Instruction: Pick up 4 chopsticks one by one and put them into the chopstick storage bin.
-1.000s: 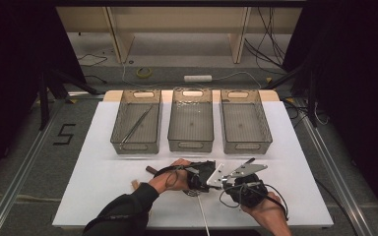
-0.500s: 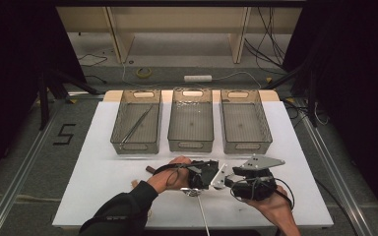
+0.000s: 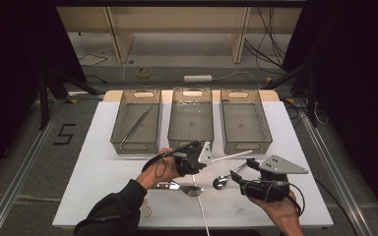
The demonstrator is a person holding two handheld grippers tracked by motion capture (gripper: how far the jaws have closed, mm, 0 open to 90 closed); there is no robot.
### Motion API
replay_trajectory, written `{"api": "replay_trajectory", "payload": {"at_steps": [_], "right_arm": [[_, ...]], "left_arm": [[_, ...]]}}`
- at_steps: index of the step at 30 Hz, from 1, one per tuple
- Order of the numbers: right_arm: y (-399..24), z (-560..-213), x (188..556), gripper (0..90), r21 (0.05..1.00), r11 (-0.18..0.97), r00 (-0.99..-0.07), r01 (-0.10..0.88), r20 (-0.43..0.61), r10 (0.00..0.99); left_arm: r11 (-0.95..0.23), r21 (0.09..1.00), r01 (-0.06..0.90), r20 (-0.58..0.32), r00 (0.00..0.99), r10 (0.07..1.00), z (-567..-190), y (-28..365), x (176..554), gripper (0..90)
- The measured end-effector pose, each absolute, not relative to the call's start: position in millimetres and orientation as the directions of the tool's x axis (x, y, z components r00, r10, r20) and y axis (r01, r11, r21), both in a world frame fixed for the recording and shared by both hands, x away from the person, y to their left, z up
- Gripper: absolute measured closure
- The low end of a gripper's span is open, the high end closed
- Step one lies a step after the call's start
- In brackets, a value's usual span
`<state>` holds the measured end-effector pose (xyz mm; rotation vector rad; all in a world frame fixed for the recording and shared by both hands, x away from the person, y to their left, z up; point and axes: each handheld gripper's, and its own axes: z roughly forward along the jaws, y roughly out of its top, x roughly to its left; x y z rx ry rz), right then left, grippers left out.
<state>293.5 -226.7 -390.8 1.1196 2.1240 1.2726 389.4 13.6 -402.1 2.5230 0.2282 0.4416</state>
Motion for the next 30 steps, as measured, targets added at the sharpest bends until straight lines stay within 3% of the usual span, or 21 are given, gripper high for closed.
{"api": "replay_trajectory", "payload": {"at_steps": [15,30], "right_arm": [[-210.2,-423.1,287.9,32.0,0.827,0.282,-0.600,0.486,0.082,0.796],[-195.4,-434.0,285.1,30.5,0.799,0.324,-0.633,0.507,0.090,0.768]], "left_arm": [[-0.655,0.686,0.317,0.137,0.827,0.544,-366.4,76.9,413.6,83.8],[-0.516,0.726,0.455,0.099,0.673,0.733,-346.1,149.1,450.0,83.8]]}}
